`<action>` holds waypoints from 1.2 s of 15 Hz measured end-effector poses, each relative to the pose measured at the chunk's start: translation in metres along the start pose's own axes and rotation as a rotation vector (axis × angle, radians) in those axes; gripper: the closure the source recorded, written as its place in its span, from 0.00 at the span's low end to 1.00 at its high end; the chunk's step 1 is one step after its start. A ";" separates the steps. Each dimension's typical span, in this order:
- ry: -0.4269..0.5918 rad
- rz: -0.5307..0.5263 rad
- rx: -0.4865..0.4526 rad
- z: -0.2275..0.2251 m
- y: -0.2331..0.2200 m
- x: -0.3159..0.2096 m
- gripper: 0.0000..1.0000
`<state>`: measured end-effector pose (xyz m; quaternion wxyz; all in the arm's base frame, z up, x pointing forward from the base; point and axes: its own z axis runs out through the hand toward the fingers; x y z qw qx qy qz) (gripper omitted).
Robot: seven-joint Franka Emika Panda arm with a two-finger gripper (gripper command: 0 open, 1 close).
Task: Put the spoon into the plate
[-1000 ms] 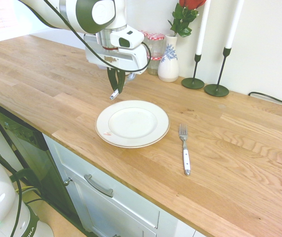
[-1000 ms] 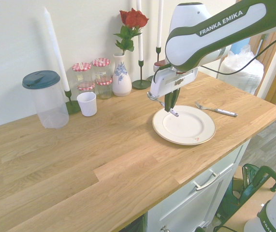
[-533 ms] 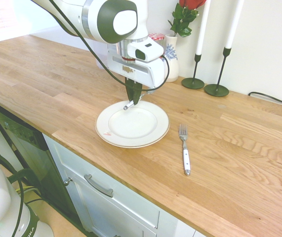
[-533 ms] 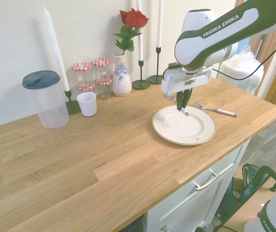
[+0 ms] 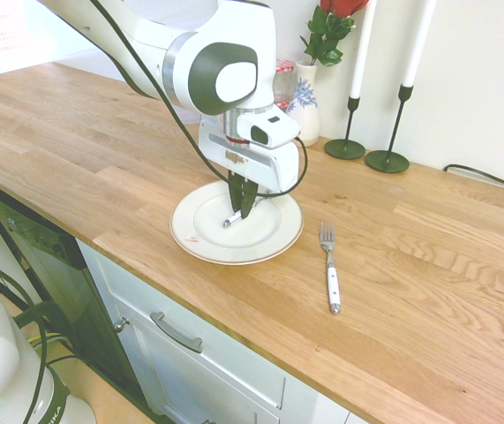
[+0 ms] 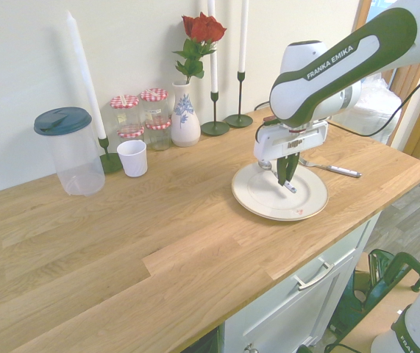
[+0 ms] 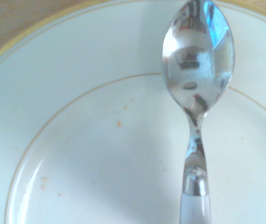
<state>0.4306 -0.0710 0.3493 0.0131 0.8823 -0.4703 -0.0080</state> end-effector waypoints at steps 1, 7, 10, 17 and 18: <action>-0.005 0.001 -0.005 0.003 0.000 0.001 1.00; -0.011 0.002 -0.016 0.010 0.004 0.000 0.00; -0.006 -0.003 -0.020 0.010 0.005 0.000 0.00; 0.045 0.022 -0.027 -0.014 0.006 -0.006 0.00; 0.060 0.014 -0.016 -0.034 0.006 -0.015 0.00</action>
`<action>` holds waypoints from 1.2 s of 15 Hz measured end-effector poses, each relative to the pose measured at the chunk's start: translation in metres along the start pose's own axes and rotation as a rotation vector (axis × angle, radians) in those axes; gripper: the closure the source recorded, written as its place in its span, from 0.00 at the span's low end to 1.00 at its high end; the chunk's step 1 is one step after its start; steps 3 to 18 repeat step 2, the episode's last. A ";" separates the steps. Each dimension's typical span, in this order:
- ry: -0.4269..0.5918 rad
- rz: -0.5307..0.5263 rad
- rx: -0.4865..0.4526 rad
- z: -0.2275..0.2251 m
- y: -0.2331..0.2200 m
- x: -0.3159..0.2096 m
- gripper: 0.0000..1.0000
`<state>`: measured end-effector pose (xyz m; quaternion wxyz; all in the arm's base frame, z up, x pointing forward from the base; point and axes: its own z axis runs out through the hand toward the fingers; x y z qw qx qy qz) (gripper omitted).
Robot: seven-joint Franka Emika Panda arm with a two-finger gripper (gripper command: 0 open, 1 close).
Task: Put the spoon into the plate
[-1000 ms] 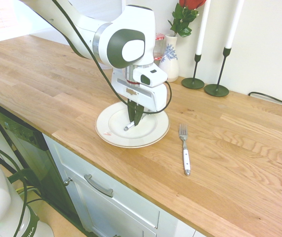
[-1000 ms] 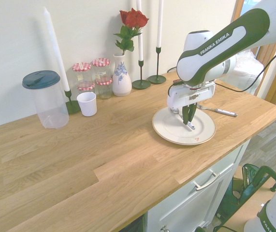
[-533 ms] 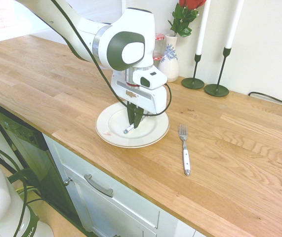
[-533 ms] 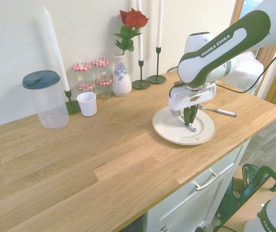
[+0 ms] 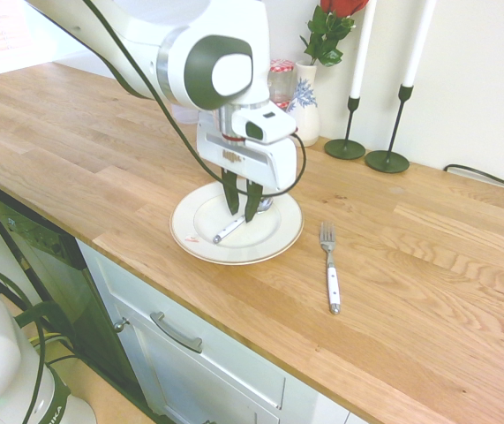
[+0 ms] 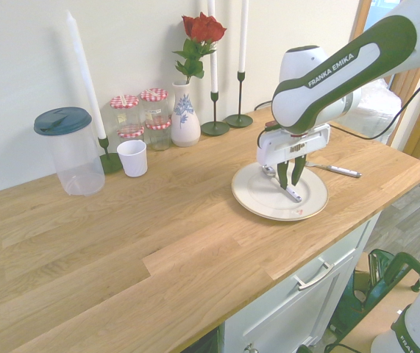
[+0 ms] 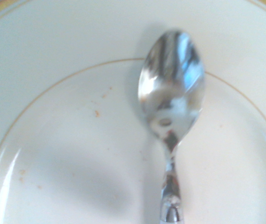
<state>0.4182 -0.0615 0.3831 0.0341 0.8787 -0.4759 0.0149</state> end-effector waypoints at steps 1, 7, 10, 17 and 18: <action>0.010 -0.018 0.015 -0.024 0.001 -0.013 0.00; 0.011 -0.043 0.028 -0.048 0.001 -0.033 0.00; 0.011 -0.043 0.028 -0.048 0.001 -0.033 0.00; 0.011 -0.043 0.028 -0.048 0.001 -0.033 0.00; 0.011 -0.043 0.028 -0.048 0.001 -0.033 0.00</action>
